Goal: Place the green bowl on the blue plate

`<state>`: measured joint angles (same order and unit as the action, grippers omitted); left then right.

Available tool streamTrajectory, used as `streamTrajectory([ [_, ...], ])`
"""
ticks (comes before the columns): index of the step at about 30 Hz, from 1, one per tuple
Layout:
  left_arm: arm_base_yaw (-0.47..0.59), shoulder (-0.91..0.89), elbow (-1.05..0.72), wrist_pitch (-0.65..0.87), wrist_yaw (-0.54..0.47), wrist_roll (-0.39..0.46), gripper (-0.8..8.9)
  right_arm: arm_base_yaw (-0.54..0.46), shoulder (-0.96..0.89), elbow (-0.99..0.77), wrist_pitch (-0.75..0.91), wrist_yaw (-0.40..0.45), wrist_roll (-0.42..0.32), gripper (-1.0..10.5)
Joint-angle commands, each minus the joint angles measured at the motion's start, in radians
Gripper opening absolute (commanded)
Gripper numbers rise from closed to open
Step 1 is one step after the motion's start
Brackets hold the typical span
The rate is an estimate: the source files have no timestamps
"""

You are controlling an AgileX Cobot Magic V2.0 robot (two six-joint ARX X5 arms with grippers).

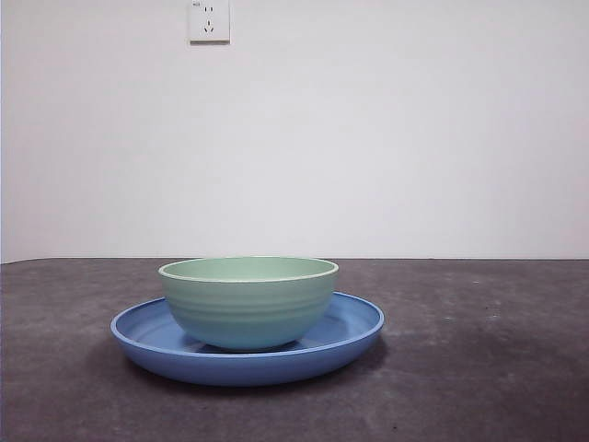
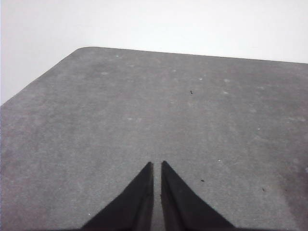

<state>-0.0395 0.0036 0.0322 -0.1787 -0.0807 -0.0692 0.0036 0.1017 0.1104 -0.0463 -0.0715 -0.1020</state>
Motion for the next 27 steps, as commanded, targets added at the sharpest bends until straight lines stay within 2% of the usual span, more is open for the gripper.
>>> streamTrajectory([
  [1, 0.001, 0.0, -0.021, -0.001, -0.006, 0.005, 0.27, -0.002, -0.036, -0.047, 0.006, 0.032, -0.006, 0.2],
  [4, 0.001, 0.0, -0.021, -0.001, -0.006, 0.005, 0.27, 0.0, -0.076, -0.092, -0.002, 0.046, -0.005, 0.2],
  [10, 0.001, 0.0, -0.021, -0.001, -0.006, 0.005, 0.27, 0.007, -0.098, -0.1, -0.138, 0.05, 0.014, 0.2],
  [27, 0.0, 0.0, -0.021, -0.001, -0.006, 0.005, 0.27, 0.007, -0.098, -0.099, -0.107, 0.047, 0.053, 0.2],
])
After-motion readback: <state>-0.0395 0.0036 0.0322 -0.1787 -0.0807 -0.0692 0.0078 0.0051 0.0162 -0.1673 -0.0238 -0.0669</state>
